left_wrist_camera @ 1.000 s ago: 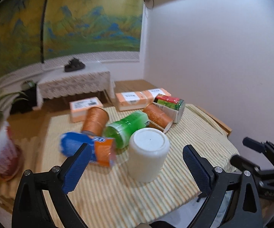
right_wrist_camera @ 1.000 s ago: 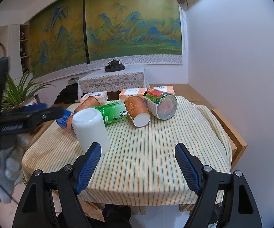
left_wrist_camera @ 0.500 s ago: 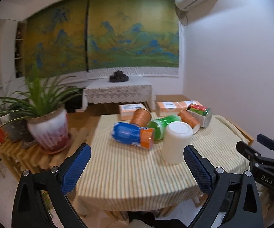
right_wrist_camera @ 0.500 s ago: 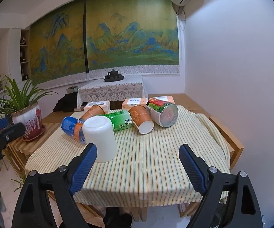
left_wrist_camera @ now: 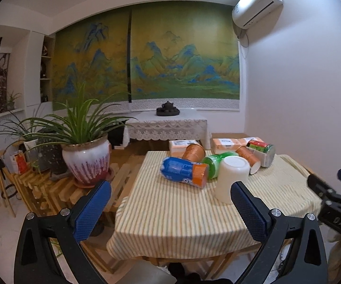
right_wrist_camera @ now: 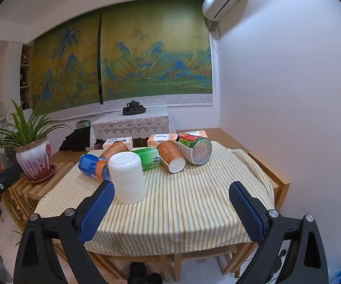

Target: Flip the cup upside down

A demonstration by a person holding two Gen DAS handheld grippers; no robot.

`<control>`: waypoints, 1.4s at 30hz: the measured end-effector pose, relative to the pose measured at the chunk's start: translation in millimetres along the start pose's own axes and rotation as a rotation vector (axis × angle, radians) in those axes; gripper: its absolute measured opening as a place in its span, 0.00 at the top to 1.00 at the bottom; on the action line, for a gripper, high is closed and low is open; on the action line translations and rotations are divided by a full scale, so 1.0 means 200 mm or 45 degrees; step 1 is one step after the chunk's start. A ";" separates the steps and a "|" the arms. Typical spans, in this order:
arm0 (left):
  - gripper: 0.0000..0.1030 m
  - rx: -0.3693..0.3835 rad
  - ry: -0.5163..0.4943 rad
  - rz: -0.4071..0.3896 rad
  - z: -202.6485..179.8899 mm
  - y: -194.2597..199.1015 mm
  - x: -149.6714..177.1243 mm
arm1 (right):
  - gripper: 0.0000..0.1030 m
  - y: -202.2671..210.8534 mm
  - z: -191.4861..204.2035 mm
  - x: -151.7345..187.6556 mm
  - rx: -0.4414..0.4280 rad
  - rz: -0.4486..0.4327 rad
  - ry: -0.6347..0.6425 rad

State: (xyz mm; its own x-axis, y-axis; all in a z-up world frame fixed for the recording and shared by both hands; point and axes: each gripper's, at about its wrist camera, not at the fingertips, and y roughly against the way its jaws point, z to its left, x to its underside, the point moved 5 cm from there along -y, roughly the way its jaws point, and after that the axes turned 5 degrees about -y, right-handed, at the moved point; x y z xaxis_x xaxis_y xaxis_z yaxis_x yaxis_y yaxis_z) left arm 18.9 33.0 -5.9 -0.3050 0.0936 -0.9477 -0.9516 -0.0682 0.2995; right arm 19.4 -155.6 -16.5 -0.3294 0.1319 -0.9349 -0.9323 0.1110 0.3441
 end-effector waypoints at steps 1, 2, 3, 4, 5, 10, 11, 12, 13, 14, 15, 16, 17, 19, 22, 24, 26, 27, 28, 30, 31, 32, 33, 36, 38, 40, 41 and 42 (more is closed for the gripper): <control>0.01 0.000 0.004 0.007 0.00 0.00 0.00 | 0.07 0.01 0.00 0.00 0.004 -0.010 0.000; 0.01 0.000 0.011 0.009 0.00 0.00 0.01 | 0.07 0.03 0.00 -0.01 0.007 -0.020 -0.001; 0.01 -0.001 0.020 0.009 0.01 0.00 0.01 | 0.07 0.04 0.01 -0.01 0.007 -0.026 -0.001; 0.01 -0.002 0.025 0.008 0.02 0.01 0.01 | 0.07 0.05 0.01 -0.02 0.007 -0.036 -0.002; 0.01 -0.004 0.033 0.003 0.02 0.01 0.01 | 0.07 0.06 0.02 -0.02 0.006 -0.044 0.000; 0.01 -0.010 0.045 -0.005 0.03 0.03 -0.01 | 0.07 0.09 0.02 -0.05 0.001 -0.084 0.003; 0.01 -0.011 0.047 -0.006 0.04 0.03 -0.01 | 0.07 0.10 0.02 -0.05 -0.006 -0.090 0.000; 0.01 -0.010 0.048 -0.005 0.03 0.03 -0.01 | 0.07 0.10 0.02 -0.05 -0.006 -0.095 -0.002; 0.01 -0.009 0.048 -0.002 0.03 0.03 -0.01 | 0.07 0.11 0.02 -0.06 -0.004 -0.103 -0.005; 0.01 -0.009 0.048 -0.001 0.03 0.02 -0.01 | 0.07 0.11 0.02 -0.06 -0.004 -0.108 -0.005; 0.01 -0.009 0.048 0.000 0.03 0.02 -0.01 | 0.07 0.11 0.02 -0.06 -0.006 -0.108 -0.005; 0.01 -0.008 0.048 0.002 0.02 0.02 -0.01 | 0.07 0.11 0.02 -0.07 -0.009 -0.109 -0.006; 0.01 -0.005 0.048 0.004 0.02 0.02 -0.01 | 0.07 0.11 0.02 -0.07 -0.009 -0.110 -0.005; 0.01 -0.006 0.046 0.009 0.02 0.01 0.00 | 0.07 0.12 0.02 -0.07 -0.009 -0.116 -0.002; 0.01 -0.004 0.049 0.012 0.01 0.01 0.00 | 0.07 0.12 0.02 -0.08 -0.012 -0.123 -0.005; 0.01 -0.005 0.049 0.010 0.02 0.00 -0.01 | 0.07 0.13 0.02 -0.08 -0.011 -0.127 -0.006; 0.01 -0.008 0.048 0.010 0.02 0.00 0.00 | 0.07 0.12 0.02 -0.08 -0.008 -0.129 -0.004; 0.01 -0.006 0.050 0.011 0.02 0.00 0.00 | 0.07 0.12 0.02 -0.08 -0.008 -0.129 -0.004; 0.01 -0.006 0.050 0.012 0.01 0.00 0.00 | 0.07 0.12 0.02 -0.08 -0.009 -0.130 -0.005; 0.01 -0.006 0.047 0.014 0.01 -0.01 0.00 | 0.07 0.12 0.03 -0.08 -0.006 -0.131 -0.003; 0.01 -0.005 0.047 0.014 0.01 -0.01 0.00 | 0.07 0.12 0.03 -0.08 -0.005 -0.131 -0.001; 0.01 -0.004 0.047 0.014 0.02 -0.01 0.00 | 0.07 0.12 0.03 -0.08 -0.007 -0.130 -0.002; 0.01 -0.004 0.047 0.014 0.01 -0.01 0.00 | 0.07 0.12 0.03 -0.08 -0.007 -0.130 -0.002; 0.01 -0.001 0.043 0.014 0.01 -0.01 0.00 | 0.07 0.12 0.02 -0.08 -0.004 -0.129 -0.001; 0.01 -0.001 0.040 0.013 0.01 -0.01 0.00 | 0.07 0.11 0.02 -0.08 -0.004 -0.124 -0.004; 0.01 0.001 0.039 0.014 0.00 -0.02 0.00 | 0.07 0.11 0.01 -0.08 -0.002 -0.121 -0.003; 0.01 0.001 0.038 0.015 0.00 -0.02 0.00 | 0.07 0.11 0.01 -0.08 -0.002 -0.122 -0.005; 0.01 0.001 0.037 0.016 0.00 -0.02 0.00 | 0.07 0.11 0.01 -0.08 -0.002 -0.123 -0.006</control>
State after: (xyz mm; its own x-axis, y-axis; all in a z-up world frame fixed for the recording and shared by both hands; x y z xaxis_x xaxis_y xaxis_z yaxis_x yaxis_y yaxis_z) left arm 23.1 33.0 -7.4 -0.3155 0.0640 -0.9468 -0.9479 -0.0682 0.3113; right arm 4.8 -153.5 5.1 -0.2370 0.1253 -0.9634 -0.9600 0.1222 0.2521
